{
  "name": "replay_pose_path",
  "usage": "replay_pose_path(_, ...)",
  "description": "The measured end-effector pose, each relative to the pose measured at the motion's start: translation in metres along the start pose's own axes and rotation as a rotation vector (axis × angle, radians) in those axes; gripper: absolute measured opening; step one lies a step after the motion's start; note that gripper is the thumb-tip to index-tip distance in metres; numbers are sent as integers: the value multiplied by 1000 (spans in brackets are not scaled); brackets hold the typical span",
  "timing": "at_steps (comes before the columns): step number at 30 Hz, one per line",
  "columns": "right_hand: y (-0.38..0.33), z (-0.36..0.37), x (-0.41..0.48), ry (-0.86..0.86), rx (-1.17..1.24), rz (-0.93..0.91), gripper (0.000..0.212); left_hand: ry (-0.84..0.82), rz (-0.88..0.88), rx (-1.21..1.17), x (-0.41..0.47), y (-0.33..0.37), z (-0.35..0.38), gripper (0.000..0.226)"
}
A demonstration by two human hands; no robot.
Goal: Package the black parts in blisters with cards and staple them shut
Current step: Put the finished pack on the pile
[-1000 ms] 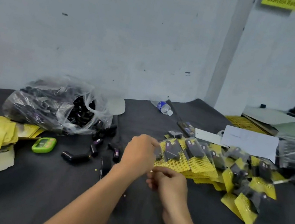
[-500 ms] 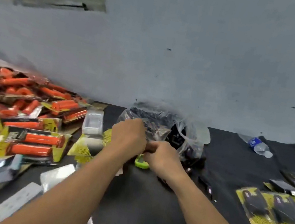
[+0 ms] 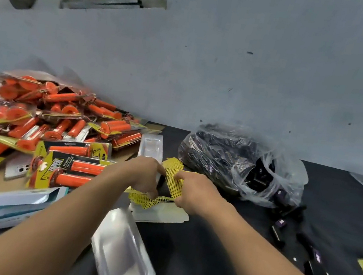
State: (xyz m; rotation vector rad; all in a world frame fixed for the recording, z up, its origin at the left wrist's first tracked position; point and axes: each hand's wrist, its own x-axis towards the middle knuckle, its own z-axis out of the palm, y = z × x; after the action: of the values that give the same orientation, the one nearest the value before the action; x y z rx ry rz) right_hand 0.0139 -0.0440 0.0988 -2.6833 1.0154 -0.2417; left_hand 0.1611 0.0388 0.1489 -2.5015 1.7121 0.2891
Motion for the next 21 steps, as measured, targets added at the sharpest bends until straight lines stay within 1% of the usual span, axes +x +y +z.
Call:
replay_pose_path(1, 1, 0, 1, -17, -1, -6, 60, 13, 7, 18, 1, -2, 2, 82)
replay_pose_path(3, 1, -3, 1, -68, 27, -18, 62, 67, 14, 17, 1, -4, 7, 80)
replay_pose_path(5, -1, -6, -3, -63, 35, -25, 55, 121, 23, -13, -2, -4, 13, 68)
replay_pose_path(6, -2, -7, -7, -25, 36, -31, 51, 136, 29, -54, -3, -4, 15, 59)
replay_pose_path(8, -4, -7, -17, 96, 12, -53, 41, 207, 29, -182, -9, -2, 13, 43)
replay_pose_path(9, -5, -7, -24, 181, -16, -61, 36, 288, 20, -242, -14, 1, 12, 38)
replay_pose_path(12, -2, -11, -51, 495, -57, -54, 27, 660, -19, -288, -33, 13, 15, 30)
replay_pose_path(13, 1, -14, -62, 588, -43, -38, 26, 738, -24, -322, -40, 17, 16, 27)
replay_pose_path(15, 13, -15, -91, 728, -37, 42, 27, 782, -32, -398, -55, 25, 15, 18)
replay_pose_path(17, 28, -4, -125, 795, -94, 136, 30, 768, -53, -390, -67, 30, 16, 14)
replay_pose_path(18, 35, 5, -143, 771, -124, 181, 33, 738, -70, -355, -73, 30, 19, 15)
replay_pose_path(19, 42, 17, -159, 666, -152, 225, 34, 691, -91, -306, -79, 29, 24, 18)
replay_pose_path(21, 50, 46, -185, 329, -238, 270, 33, 537, -148, -217, -92, 20, 36, 31)
